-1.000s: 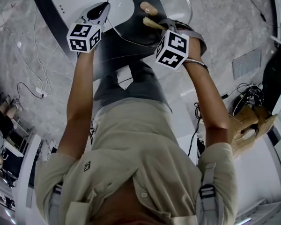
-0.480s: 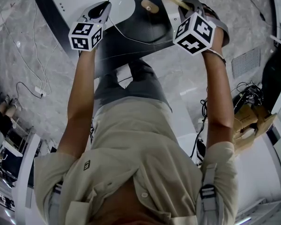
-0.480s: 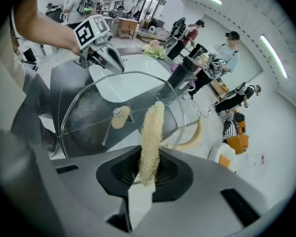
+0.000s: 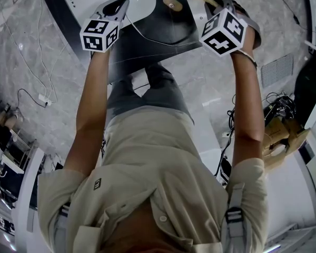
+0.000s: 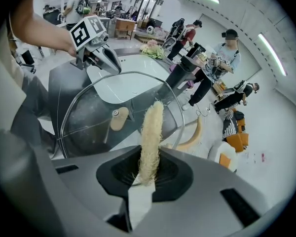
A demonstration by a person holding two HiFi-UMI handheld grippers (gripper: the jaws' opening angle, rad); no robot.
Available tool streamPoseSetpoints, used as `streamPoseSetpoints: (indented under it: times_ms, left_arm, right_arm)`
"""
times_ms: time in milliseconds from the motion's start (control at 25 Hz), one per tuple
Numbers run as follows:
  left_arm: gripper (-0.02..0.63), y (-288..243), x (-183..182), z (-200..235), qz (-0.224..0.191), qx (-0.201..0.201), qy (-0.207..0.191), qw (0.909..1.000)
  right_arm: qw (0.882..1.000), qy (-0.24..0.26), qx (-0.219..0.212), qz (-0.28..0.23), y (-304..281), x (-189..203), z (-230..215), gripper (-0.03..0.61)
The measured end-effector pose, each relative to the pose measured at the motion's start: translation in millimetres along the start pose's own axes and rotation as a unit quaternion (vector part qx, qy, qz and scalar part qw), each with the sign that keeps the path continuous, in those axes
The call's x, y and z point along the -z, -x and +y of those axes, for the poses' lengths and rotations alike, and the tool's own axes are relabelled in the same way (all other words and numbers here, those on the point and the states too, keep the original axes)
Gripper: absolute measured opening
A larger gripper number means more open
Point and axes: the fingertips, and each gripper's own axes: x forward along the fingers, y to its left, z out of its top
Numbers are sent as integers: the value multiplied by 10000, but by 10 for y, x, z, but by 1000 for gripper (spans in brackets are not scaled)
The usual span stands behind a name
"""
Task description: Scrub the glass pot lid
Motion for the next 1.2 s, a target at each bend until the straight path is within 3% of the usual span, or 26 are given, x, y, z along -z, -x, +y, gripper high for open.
streamPoseSetpoints:
  times_ms: [1200]
  left_arm:
    - [29, 170, -90, -29, -104, 118, -36, 9999]
  right_arm:
    - [9988, -436, 192, -97, 240, -62, 11, 52]
